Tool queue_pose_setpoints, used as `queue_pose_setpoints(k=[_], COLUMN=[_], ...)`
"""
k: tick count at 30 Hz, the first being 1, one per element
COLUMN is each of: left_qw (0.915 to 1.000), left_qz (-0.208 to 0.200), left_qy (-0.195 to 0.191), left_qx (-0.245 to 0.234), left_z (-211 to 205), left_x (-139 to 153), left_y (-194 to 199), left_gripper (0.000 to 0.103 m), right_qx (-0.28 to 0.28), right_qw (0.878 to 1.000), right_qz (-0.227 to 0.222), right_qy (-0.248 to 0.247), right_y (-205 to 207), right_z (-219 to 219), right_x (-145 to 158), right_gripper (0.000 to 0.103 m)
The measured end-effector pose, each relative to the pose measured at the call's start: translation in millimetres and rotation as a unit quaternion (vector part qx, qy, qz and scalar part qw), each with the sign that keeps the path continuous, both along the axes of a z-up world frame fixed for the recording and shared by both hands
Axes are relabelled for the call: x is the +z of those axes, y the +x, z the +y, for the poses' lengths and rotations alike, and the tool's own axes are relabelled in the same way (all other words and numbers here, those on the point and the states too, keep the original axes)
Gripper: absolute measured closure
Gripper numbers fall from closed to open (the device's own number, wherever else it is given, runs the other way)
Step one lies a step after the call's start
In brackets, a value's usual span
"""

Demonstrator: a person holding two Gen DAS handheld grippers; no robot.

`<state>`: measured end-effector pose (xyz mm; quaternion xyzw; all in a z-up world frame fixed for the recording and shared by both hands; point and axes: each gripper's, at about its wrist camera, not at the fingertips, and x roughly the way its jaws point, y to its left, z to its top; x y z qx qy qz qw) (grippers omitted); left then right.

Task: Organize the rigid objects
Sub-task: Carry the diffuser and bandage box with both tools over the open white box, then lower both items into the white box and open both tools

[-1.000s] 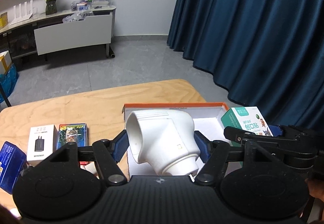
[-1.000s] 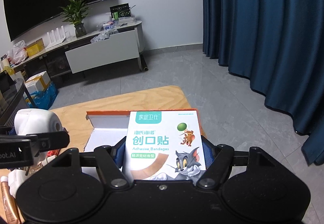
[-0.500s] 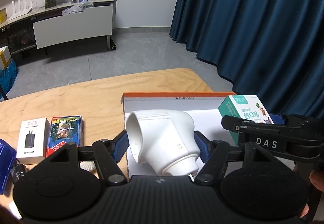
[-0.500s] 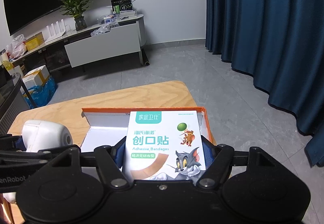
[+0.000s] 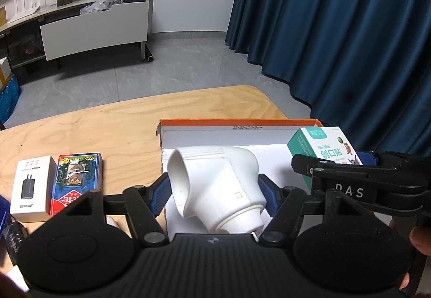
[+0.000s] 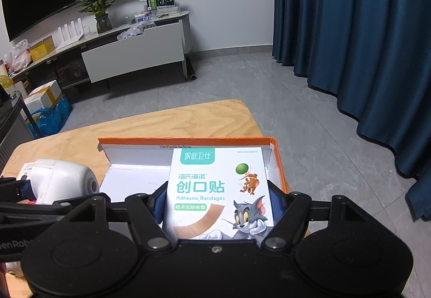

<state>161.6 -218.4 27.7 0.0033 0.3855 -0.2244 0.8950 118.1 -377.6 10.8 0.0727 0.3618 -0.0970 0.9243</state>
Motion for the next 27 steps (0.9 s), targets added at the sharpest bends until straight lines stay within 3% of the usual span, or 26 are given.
queue_pose_setpoints(k=[27], left_qw=[0.9998], left_qz=[0.013], left_qy=[0.001], left_qx=[-0.013], left_z=[-15.2], left_x=[-16.9], left_y=[17.8], left_gripper=[0.034], right_qx=[-0.019], right_qw=[1.000], right_qz=[-0.004], right_qy=[-0.011], right_y=[13.7], right_z=[-12.5], right_x=[-9.0], right_gripper=[0.017])
